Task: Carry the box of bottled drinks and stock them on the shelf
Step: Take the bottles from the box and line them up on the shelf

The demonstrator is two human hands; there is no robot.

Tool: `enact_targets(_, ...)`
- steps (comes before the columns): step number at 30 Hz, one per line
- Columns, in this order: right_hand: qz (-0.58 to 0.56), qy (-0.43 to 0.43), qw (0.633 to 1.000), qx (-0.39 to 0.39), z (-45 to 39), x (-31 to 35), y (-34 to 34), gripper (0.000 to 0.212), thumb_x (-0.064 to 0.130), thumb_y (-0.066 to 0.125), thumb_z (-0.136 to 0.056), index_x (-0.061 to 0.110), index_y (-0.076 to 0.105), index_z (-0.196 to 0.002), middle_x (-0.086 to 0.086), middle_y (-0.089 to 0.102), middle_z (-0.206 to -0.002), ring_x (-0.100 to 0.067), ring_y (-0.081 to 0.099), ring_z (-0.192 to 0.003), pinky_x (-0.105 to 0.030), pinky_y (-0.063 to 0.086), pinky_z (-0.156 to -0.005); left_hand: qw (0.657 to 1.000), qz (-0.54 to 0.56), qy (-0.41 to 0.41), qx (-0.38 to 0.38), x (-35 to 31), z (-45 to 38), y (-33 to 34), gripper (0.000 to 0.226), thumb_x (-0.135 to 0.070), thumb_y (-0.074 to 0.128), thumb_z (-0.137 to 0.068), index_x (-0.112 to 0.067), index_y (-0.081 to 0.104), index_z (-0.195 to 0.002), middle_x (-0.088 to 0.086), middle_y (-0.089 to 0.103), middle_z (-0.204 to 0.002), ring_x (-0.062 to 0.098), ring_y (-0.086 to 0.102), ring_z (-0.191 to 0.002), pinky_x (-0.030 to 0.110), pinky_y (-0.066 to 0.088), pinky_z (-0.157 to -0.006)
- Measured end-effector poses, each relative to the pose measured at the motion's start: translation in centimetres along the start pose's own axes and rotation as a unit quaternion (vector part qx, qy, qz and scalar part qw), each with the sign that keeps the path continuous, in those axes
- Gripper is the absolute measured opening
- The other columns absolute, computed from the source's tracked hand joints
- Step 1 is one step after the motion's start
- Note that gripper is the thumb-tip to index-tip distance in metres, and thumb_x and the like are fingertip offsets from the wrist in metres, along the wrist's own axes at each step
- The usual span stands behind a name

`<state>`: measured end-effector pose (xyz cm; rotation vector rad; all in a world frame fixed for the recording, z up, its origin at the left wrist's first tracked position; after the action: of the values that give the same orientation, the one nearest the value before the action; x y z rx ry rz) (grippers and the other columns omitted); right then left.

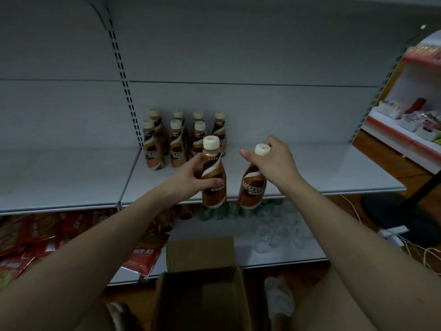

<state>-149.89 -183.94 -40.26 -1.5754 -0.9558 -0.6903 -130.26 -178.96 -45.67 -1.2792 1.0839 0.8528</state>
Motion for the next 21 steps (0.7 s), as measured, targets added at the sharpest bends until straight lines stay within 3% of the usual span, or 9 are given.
enact_targets(2, -0.033, 0.028, 0.999, 0.010, -0.9, -0.3, -0.2, 0.042, 0.048, 0.077, -0.071, 0.019, 0.047, -0.079, -0.007, 0.073, -0.085, -0.020, 0.069, -0.074, -0.037, 0.056, -0.055, 0.999, -0.038, 0.012, -0.018, -1.0, -0.8, -0.6, 0.054, -0.027, 0.080, -0.076, -0.043, 0.051, -0.119, -0.019, 0.063, -0.117, -0.005, 0.061, -0.104, 0.021, 0.049, -0.089)
enact_targets(5, -0.122, 0.070, 0.990, 0.008, -2.0, -0.9, -0.6, 0.032, 0.035, 0.081, -0.073, 0.017, 0.055, -0.080, -0.006, 0.072, -0.077, -0.014, 0.066, -0.066, -0.016, 0.039, -0.036, 0.996, -0.081, 0.021, -0.039, -2.0, -1.8, -1.1, 0.049, -0.027, 0.083, -0.072, -0.041, 0.054, -0.109, -0.018, 0.066, -0.104, -0.012, 0.063, -0.087, 0.015, 0.047, -0.076)
enact_targets(8, -0.156, 0.116, 0.981, 0.023, -3.1, -1.7, -0.4, 0.028, 0.031, 0.084, -0.071, 0.018, 0.060, -0.074, -0.003, 0.067, -0.071, -0.013, 0.060, -0.060, -0.017, 0.040, -0.039, 0.993, -0.107, 0.023, -0.054, -1.8, -3.2, -0.9, 0.044, -0.022, 0.084, -0.070, -0.034, 0.059, -0.104, -0.016, 0.068, -0.094, -0.009, 0.064, -0.082, 0.017, 0.048, -0.074)
enact_targets(10, -0.173, 0.144, 0.974, 0.041, -3.8, -2.3, 0.0, 0.025, 0.025, 0.085, -0.070, 0.018, 0.061, -0.075, -0.002, 0.064, -0.070, -0.011, 0.057, -0.057, -0.016, 0.043, -0.040, 0.989, -0.132, 0.011, -0.072, -1.1, -4.1, -0.7, 0.046, -0.021, 0.085, -0.069, -0.023, 0.063, -0.109, -0.008, 0.069, -0.101, 0.003, 0.065, -0.091, 0.025, 0.049, -0.080)
enact_targets(12, -0.194, 0.155, 0.967, 0.052, -4.7, -2.9, 0.3, 0.023, 0.016, 0.084, -0.070, 0.015, 0.065, -0.083, -0.004, 0.065, -0.075, -0.012, 0.060, -0.062, -0.016, 0.047, -0.041, 0.983, -0.159, 0.005, -0.093, -0.2, -5.0, -0.4, 0.049, -0.021, 0.085, -0.069, -0.017, 0.062, -0.112, -0.002, 0.067, -0.106, 0.013, 0.061, -0.096, 0.021, 0.046, -0.076)
enact_targets(15, -0.205, 0.157, 0.964, 0.067, -6.0, -3.5, 1.0, 0.032, 0.007, 0.081, -0.073, 0.008, 0.067, -0.101, -0.010, 0.069, -0.092, -0.014, 0.065, -0.069, -0.026, 0.059, -0.061, 0.976, -0.175, 0.003, -0.131, 0.8, -6.2, 0.0, 0.044, -0.017, 0.085, -0.069, -0.018, 0.060, -0.105, -0.003, 0.063, -0.100, 0.012, 0.055, -0.091, 0.010, 0.037, -0.064)
enact_targets(17, -0.210, 0.155, 0.962, 0.075, -7.1, -3.8, 1.6, 0.036, 0.002, 0.079, -0.074, 0.005, 0.064, -0.107, -0.014, 0.068, -0.099, -0.016, 0.065, -0.068, -0.032, 0.061, -0.070, 0.975, -0.164, -0.002, -0.150, 1.3, -7.1, 0.2, 0.046, -0.013, 0.085, -0.068, -0.016, 0.060, -0.107, -0.005, 0.062, -0.099, 0.012, 0.055, -0.093, 0.015, 0.040, -0.068)
enact_targets(21, -0.238, 0.125, 0.961, 0.067, -9.5, -4.4, 2.7, 0.033, 0.001, 0.077, -0.076, 0.006, 0.057, -0.101, -0.022, 0.063, -0.112, -0.024, 0.067, -0.078, -0.027, 0.062, -0.059, 0.971, -0.162, -0.025, -0.176, 2.2, -9.1, 0.1, 0.045, -0.010, 0.083, -0.069, -0.018, 0.059, -0.106, -0.007, 0.062, -0.100, 0.012, 0.055, -0.094, 0.024, 0.040, -0.078)
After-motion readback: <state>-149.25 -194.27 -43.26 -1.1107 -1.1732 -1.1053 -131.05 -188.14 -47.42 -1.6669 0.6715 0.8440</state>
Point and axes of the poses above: each hand's wrist, its own z-axis away from the middle knuckle, its own y-axis out of the palm, x = y × z, the point moved 9 cm from there along -z, towards the middle knuckle
